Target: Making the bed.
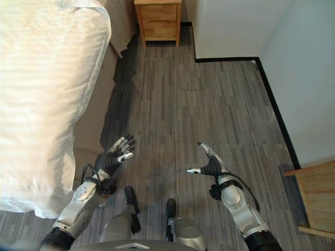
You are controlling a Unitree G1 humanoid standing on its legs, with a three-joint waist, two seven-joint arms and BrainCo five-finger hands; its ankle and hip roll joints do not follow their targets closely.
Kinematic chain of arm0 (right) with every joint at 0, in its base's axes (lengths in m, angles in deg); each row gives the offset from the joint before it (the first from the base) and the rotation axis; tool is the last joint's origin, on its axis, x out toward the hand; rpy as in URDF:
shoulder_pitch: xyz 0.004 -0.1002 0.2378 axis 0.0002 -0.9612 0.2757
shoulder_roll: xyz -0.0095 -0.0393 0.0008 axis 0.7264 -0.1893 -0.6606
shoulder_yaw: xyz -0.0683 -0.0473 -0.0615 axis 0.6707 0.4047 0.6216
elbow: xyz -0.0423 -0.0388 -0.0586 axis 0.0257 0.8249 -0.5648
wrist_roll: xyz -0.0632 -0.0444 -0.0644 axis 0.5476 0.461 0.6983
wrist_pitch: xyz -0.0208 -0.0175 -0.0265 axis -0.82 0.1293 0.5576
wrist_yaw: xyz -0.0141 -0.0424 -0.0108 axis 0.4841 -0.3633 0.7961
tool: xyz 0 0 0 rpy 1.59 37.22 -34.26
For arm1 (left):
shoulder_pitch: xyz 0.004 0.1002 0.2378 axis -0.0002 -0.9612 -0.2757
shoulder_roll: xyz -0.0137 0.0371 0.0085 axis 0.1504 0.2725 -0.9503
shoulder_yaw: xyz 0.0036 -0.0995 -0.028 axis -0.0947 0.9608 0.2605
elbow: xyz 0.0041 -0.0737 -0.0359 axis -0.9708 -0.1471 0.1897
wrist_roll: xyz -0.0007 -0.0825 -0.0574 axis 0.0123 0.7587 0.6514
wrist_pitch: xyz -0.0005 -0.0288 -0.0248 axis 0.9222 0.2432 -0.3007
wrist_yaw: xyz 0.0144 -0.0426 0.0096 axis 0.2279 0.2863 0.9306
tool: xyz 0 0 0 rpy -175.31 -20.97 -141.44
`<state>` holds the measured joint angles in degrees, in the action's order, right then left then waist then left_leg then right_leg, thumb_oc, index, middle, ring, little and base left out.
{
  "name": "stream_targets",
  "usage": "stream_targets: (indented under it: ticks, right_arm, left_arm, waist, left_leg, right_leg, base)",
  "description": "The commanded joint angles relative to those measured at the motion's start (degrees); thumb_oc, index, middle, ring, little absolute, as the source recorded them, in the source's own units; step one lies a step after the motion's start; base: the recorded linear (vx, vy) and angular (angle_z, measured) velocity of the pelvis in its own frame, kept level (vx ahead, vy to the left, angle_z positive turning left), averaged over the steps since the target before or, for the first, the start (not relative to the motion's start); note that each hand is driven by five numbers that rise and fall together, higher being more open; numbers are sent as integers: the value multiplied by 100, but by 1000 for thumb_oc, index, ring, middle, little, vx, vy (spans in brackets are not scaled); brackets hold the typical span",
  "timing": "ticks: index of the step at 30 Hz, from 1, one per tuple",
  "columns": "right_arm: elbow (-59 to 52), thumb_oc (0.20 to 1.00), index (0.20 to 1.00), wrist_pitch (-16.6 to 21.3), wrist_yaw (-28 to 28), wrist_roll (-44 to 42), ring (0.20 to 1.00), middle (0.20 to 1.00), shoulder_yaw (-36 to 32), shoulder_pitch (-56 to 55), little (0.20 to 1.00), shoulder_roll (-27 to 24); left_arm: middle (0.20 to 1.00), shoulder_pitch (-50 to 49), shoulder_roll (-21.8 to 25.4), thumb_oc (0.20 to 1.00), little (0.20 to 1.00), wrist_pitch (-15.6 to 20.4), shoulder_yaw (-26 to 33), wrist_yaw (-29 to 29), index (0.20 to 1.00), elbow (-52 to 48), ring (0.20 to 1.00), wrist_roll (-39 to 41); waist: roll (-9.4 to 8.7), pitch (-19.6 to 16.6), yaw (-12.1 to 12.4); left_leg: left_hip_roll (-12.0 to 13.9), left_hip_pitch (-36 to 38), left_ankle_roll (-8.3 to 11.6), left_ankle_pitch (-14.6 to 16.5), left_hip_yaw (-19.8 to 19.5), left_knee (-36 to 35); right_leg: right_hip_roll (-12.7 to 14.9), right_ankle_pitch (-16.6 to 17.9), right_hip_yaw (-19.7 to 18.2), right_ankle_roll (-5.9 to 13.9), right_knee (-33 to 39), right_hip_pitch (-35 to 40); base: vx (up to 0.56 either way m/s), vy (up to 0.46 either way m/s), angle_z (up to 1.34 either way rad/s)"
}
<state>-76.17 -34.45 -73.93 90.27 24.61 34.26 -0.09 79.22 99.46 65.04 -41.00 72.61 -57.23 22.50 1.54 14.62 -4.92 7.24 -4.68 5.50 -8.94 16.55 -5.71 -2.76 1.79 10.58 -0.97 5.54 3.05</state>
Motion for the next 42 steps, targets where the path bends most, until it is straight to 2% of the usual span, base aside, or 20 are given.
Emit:
stream_targets:
  ticks: [1,2,3,4,6,7,9,10,11,12,13,14,18,25,26,31,37,39,42]
  right_arm:
    - [-463,1000,1000,215,-72,153,1000,1000,5,130,1000,79]
    - [-462,1000,1000,214,-73,154,1000,1000,6,140,1000,81]
    - [-471,1000,1000,204,-63,208,1000,1000,46,188,1000,101]
    - [-483,1000,1000,195,-52,220,1000,1000,74,225,1000,123]
    - [-568,1000,1000,207,-75,234,1000,1000,59,220,1000,169]
    - [-647,1000,1000,208,-72,260,1000,1000,23,163,1000,178]
    - [-663,1000,1000,208,-82,257,1000,1000,10,152,1000,183]
    - [-651,1000,1000,217,-81,236,1000,1000,5,134,1000,200]
    - [-606,1000,1000,197,-49,187,1000,1000,-14,81,1000,182]
    - [-601,1000,1000,199,-50,186,1000,1000,-10,83,1000,181]
    - [-569,1000,1000,180,-6,145,1000,1000,-12,64,1000,191]
    - [-511,1000,1000,186,18,108,1000,1000,6,29,1000,198]
    - [-552,1000,1000,218,32,61,1000,1000,-30,6,1000,150]
    - [-565,1000,1000,293,105,-458,1000,1000,-162,-173,1000,163]
    - [-552,1000,1000,290,74,-530,1000,1000,-177,-193,1000,173]
    - [-548,1000,1000,302,27,-523,1000,1000,-159,-178,1000,153]
    - [-542,1000,1000,325,-89,-531,1000,1000,-122,-98,1000,178]
    - [-537,1000,1000,344,-135,-487,1000,1000,-122,-6,1000,122]
    - [-638,1000,1000,384,-137,-418,1000,1000,-168,58,1000,12]
  left_arm:
    - [1000,21,266,1000,1000,207,190,36,1000,-603,1000,53]
    - [1000,26,268,1000,1000,206,196,36,1000,-606,1000,53]
    - [1000,31,310,1000,1000,208,190,9,1000,-622,1000,-16]
    - [1000,62,353,1000,1000,228,190,-17,1000,-615,1000,-47]
    - [1000,104,389,1000,1000,216,204,-62,1000,-582,1000,-103]
    - [1000,144,374,1000,1000,251,247,-44,1000,-556,1000,-55]
    - [1000,149,366,1000,1000,256,255,-39,1000,-551,1000,-38]
    - [1000,140,363,1000,1000,259,255,-19,1000,-538,1000,-15]
    - [1000,139,354,1000,1000,293,278,7,1000,-527,1000,32]
    - [1000,136,353,1000,1000,295,279,9,1000,-524,1000,33]
    - [1000,155,357,1000,1000,312,281,11,1000,-501,1000,36]
    - [1000,167,391,1000,1000,337,266,48,1000,-496,1000,-32]
    - [1000,238,326,1000,1000,353,287,45,1000,-488,1000,-10]
    - [1000,31,333,1000,1000,329,296,29,1000,-540,1000,-116]
    - [1000,-34,375,1000,1000,353,343,-110,1000,-554,1000,-400]
    - [1000,-215,365,1000,1000,327,397,-201,1000,-545,1000,-657]
    - [1000,-420,387,1000,1000,372,645,-595,1000,-651,1000,-1131]
    - [1000,-529,416,1000,1000,394,816,-776,1000,-707,1000,-1524]
    - [1000,-660,387,1000,1000,445,1056,-931,1000,-733,1000,-1616]
  waist:
    - [-213,-130,-84]
    - [-206,-145,-59]
    - [-227,-45,-93]
    - [-191,4,-114]
    - [-136,90,-177]
    - [-179,124,-216]
    - [-189,137,-245]
    - [-194,133,-303]
    - [-256,104,-443]
    - [-251,106,-446]
    - [-272,81,-499]
    - [-305,22,-503]
    - [-251,-156,-504]
    - [-185,-333,-441]
    - [-166,-360,-405]
    - [-147,-391,-338]
    - [-238,-372,-185]
    - [-288,-397,-61]
    - [-333,-473,61]
  left_leg:
    - [-77,298,-234,401,170,71]
    - [-58,266,-234,378,196,71]
    - [-84,397,-302,473,254,71]
    - [-41,437,-326,488,289,71]
    - [-21,581,-368,573,263,71]
    - [-116,634,-326,667,190,71]
    - [-155,639,-311,691,128,71]
    - [-202,643,-300,736,59,71]
    - [-327,672,-267,818,-85,71]
    - [-324,686,-269,834,-86,71]
    - [-382,706,-253,880,-178,71]
    - [-449,711,-255,893,-243,71]
    - [-425,607,-239,896,-436,71]
    - [-262,612,-166,802,-603,71]
    - [-230,631,-157,804,-637,71]
    - [-185,690,-140,809,-688,71]
    - [-140,732,-143,796,-706,71]
    - [-143,731,-154,810,-749,71]
    - [-132,727,-156,790,-813,71]
  right_leg:
    - [1015,-337,-472,1224,-2004,-551]
    - [997,-312,-498,1215,-2016,-605]
    - [1167,-58,-402,1387,-2542,-809]
    - [1242,174,-368,1460,-2958,-1077]
    - [1342,303,-461,1502,-3503,-1416]
    - [1502,80,-499,1397,-2897,-1321]
    - [1497,28,-556,1355,-2611,-1277]
    - [1431,-36,-715,1307,-2268,-1279]
    - [1308,25,-1281,1259,-1308,-1275]
    - [1308,48,-1273,1264,-1242,-1228]
    - [1228,140,-1574,1252,-987,-1272]
    - [1259,316,-1770,1295,-646,-1142]
    - [1229,434,-1968,1293,-208,-940]
    - [1141,299,-1772,1151,-81,-647]
    - [1121,256,-1725,1128,-54,-569]
    - [1091,180,-1664,1100,-54,-454]
    - [1053,211,-1527,1085,-54,-379]
    - [1028,225,-1485,1087,-55,-355]
    - [1030,214,-1424,1070,-61,-296]
  base:
    - [90,153,-25]
    - [80,159,-36]
    - [14,84,-25]
    - [62,120,-14]
    - [146,76,11]
    - [203,-4,23]
    - [124,-41,14]
    - [190,-81,27]
    - [196,-76,31]
    - [206,-79,43]
    - [127,-57,54]
    - [116,-62,75]
    - [52,-91,47]
    - [59,-77,21]
    - [22,-39,8]
    - [13,-32,2]
    - [-17,-19,-1]
    - [-47,-10,-1]
    - [0,0,0]
